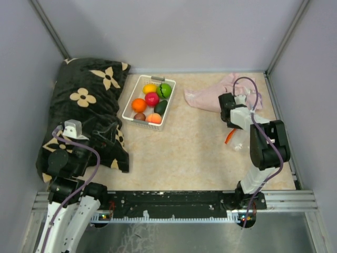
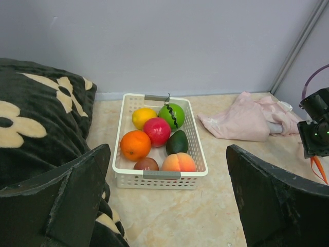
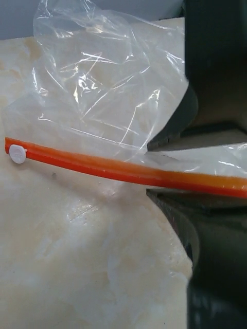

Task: Place the food in the zip-top bag and seal the zipper
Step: Pick up the zipper food storage bag at the center of the board.

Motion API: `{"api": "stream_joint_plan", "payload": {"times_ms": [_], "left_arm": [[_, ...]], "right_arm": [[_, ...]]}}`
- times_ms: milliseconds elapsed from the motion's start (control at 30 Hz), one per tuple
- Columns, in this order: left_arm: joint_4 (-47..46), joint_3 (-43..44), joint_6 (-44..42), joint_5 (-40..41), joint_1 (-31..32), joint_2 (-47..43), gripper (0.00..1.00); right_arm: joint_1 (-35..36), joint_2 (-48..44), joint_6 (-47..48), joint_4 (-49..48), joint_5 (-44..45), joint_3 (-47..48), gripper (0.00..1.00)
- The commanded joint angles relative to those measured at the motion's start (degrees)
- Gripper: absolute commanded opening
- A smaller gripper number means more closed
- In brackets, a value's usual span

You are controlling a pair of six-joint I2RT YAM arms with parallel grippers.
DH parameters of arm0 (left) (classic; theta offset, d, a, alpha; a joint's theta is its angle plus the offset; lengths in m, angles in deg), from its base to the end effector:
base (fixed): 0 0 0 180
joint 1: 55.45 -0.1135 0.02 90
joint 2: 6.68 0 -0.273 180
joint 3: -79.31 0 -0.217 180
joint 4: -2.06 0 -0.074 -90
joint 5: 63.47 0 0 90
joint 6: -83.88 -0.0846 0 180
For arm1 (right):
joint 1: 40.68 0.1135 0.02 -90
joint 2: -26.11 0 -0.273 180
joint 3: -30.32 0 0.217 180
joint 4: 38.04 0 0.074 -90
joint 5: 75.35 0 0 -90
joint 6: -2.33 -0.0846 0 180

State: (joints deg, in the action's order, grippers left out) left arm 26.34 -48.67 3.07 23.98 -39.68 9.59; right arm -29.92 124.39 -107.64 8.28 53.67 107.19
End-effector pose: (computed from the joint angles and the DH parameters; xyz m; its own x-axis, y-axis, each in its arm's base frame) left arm 0.0850 -0.0279 0.3483 0.1388 -0.2050 -0.9689 0.3400 0.9287 -0.1478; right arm 0.3187 0.0064 0.1751 -0.8240 0.1135 -0.5552 0.3945 0.8182 -0.4182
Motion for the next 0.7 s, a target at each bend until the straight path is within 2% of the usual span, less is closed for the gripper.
{"api": "stream_joint_plan", "payload": {"times_ms": [0, 133, 167, 400, 667], "left_arm": [[-0.18, 1.2, 0.1, -0.73, 0.49, 0.53, 1.0], [0.19, 1.45, 1.22, -1.86, 0.45, 1.77, 1.0], [0.52, 1.66, 1.71, -2.45, 0.48, 2.36, 1.0], [3.87, 4.29, 4.0, -12.49, 0.53, 9.87, 1.0], [-0.03, 2.45, 11.75, -23.13, 0.58, 16.26, 1.0]], "right_arm": [[0.69, -3.18, -0.26, -3.52, 1.76, -0.81, 0.29], [1.28, -8.54, 0.01, -4.76, -0.03, -3.28, 0.07], [1.73, -9.52, 0.12, -5.11, -0.44, -3.83, 0.05], [6.93, -16.27, 0.81, -6.33, -2.57, -6.65, 0.0], [11.81, -28.86, 1.34, -12.61, -14.66, -10.85, 0.0]]}}
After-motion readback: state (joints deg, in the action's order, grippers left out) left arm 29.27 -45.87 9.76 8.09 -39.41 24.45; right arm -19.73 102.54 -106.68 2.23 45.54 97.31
